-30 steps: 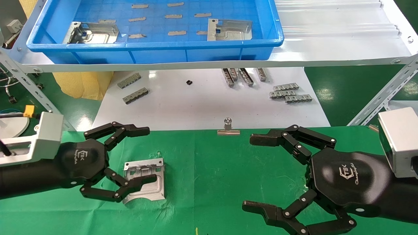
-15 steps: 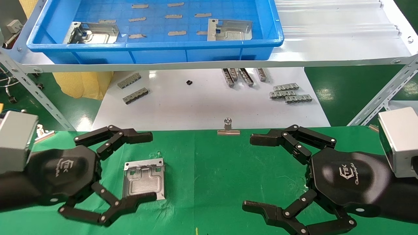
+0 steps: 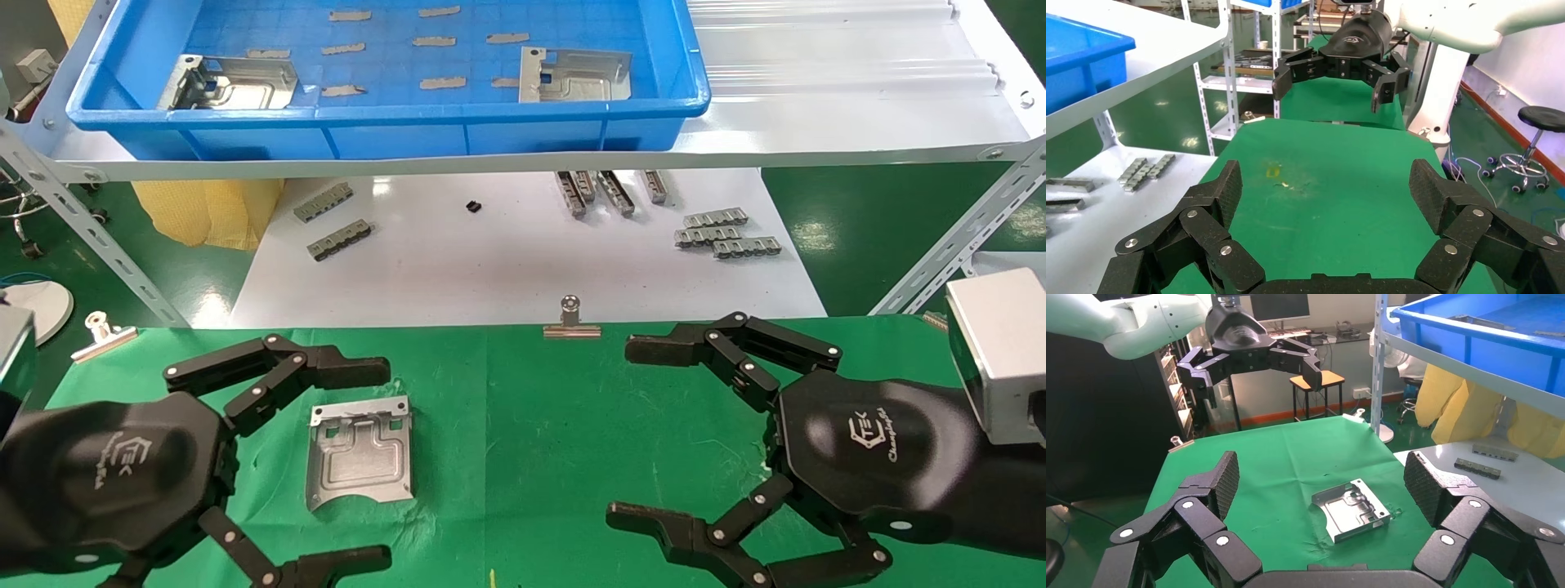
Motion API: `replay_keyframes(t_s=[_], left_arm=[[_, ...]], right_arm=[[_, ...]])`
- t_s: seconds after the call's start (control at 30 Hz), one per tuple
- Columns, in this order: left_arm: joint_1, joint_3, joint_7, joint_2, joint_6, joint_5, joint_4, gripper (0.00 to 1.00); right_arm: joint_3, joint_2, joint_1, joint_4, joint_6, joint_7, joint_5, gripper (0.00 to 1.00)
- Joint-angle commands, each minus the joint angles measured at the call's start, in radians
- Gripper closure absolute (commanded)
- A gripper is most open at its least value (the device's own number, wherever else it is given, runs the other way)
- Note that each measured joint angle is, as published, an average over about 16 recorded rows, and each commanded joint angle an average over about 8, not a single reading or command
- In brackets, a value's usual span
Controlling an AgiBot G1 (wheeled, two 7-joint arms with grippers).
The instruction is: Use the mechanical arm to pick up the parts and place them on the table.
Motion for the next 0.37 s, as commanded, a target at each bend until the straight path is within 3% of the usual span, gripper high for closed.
replay_keyframes(t_s=[0.03,0.37], left_arm=[[0.002,-0.002,-0.001,-0.002,-0.001,-0.002,-0.005,0.0],[-0.004,0.005,0.006,0.003,0.0,0.002,0.011,0.0]], right_arm=[[0.0,0.0,0.0,0.0,0.0,0.0,0.0,0.0],[0.0,0.0,0.0,0.0,0.0,0.0,0.0,0.0]])
